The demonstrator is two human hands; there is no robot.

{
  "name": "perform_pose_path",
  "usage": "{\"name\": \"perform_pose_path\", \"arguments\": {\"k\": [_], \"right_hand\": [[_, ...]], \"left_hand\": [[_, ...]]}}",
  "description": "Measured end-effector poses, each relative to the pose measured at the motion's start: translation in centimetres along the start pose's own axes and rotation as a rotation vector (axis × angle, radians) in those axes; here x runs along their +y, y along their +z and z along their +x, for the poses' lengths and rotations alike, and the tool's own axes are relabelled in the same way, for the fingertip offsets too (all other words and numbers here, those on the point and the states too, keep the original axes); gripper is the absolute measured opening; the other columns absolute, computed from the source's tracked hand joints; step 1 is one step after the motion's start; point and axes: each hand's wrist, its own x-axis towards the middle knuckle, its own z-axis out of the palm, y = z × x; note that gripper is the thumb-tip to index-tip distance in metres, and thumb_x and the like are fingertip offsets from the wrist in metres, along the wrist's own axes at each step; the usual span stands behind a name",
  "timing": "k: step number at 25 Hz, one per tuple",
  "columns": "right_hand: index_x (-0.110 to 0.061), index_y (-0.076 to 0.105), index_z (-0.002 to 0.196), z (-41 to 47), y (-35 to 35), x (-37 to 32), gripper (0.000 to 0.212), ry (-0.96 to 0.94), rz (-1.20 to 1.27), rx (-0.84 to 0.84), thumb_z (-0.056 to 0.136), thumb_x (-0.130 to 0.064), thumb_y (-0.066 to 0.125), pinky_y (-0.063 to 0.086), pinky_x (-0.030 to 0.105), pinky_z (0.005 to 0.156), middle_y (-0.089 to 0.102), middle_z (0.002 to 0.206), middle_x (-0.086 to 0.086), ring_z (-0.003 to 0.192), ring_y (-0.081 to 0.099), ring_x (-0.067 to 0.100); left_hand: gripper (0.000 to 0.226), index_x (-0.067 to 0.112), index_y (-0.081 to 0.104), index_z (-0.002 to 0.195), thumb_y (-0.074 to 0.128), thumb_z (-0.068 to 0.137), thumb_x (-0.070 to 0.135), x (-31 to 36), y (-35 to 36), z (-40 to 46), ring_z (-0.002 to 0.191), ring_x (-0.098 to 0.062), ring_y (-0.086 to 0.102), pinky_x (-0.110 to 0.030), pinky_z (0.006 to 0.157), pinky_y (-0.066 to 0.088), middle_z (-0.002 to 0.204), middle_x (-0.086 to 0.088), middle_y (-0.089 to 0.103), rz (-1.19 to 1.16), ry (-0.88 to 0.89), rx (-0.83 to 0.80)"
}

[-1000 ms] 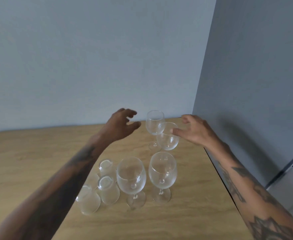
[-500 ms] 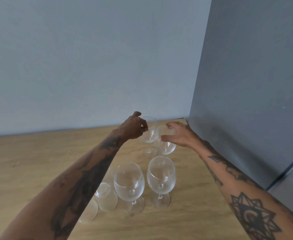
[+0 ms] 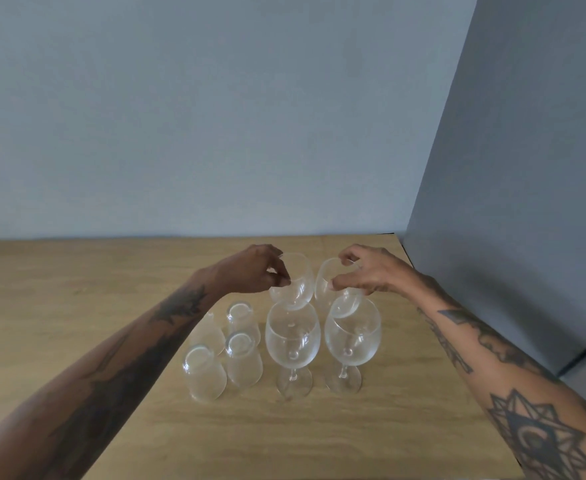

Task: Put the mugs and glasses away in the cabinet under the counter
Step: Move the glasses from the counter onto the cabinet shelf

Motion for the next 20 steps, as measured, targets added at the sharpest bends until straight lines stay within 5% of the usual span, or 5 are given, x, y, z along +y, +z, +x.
{"name": "perform_pose_path", "arguments": {"k": [3, 8, 14, 20], "right_hand": [[-0.028, 0.054, 0.126, -0.5, 0.0, -0.3, 0.073, 0.005, 0.010, 0.005, 0.062, -0.049, 0.083, 0.048, 0.013, 0.048, 0.051, 0.124, -0.014, 0.065, 0.059, 0.000], [-0.023, 0.053, 0.131, -0.9, 0.2, -0.4, 0.075, -0.004, 0.059, 0.023, 0.065, -0.042, 0.085, 0.059, 0.031, 0.070, 0.052, 0.132, -0.008, 0.073, 0.061, 0.003], [-0.022, 0.050, 0.135, -0.3, 0.4, 0.1, 0.081, -0.029, 0.035, 0.015, 0.064, -0.045, 0.084, 0.060, 0.034, 0.073, 0.051, 0.139, -0.004, 0.084, 0.067, 0.012], [-0.021, 0.050, 0.135, 0.0, 0.7, 0.2, 0.087, -0.023, 0.035, 0.023, 0.060, -0.050, 0.083, 0.062, 0.042, 0.082, 0.052, 0.138, -0.003, 0.098, 0.070, 0.024]], "left_hand": [[0.016, 0.026, 0.079, 0.104, 0.069, 0.092, 0.030, 0.0, 0.1, -0.2, 0.143, -0.012, 0.037, -0.023, 0.106, 0.032, 0.145, -0.011, 0.053, 0.001, -0.006, 0.001], [0.015, 0.026, 0.080, 0.103, 0.071, 0.091, 0.029, 0.1, 0.4, -0.7, 0.141, -0.012, 0.040, -0.019, 0.101, 0.032, 0.145, -0.010, 0.053, -0.011, -0.021, 0.033], [0.022, 0.026, 0.075, 0.113, 0.070, 0.091, 0.029, 0.8, 1.2, -1.6, 0.131, -0.018, 0.054, -0.021, 0.100, 0.034, 0.153, -0.008, 0.044, -0.030, -0.122, 0.093], [0.029, 0.021, 0.071, 0.119, 0.071, 0.090, 0.022, 0.4, 1.4, -4.4, 0.114, -0.020, 0.061, -0.022, 0.090, 0.040, 0.131, -0.008, 0.060, -0.073, -0.179, 0.234]]}}
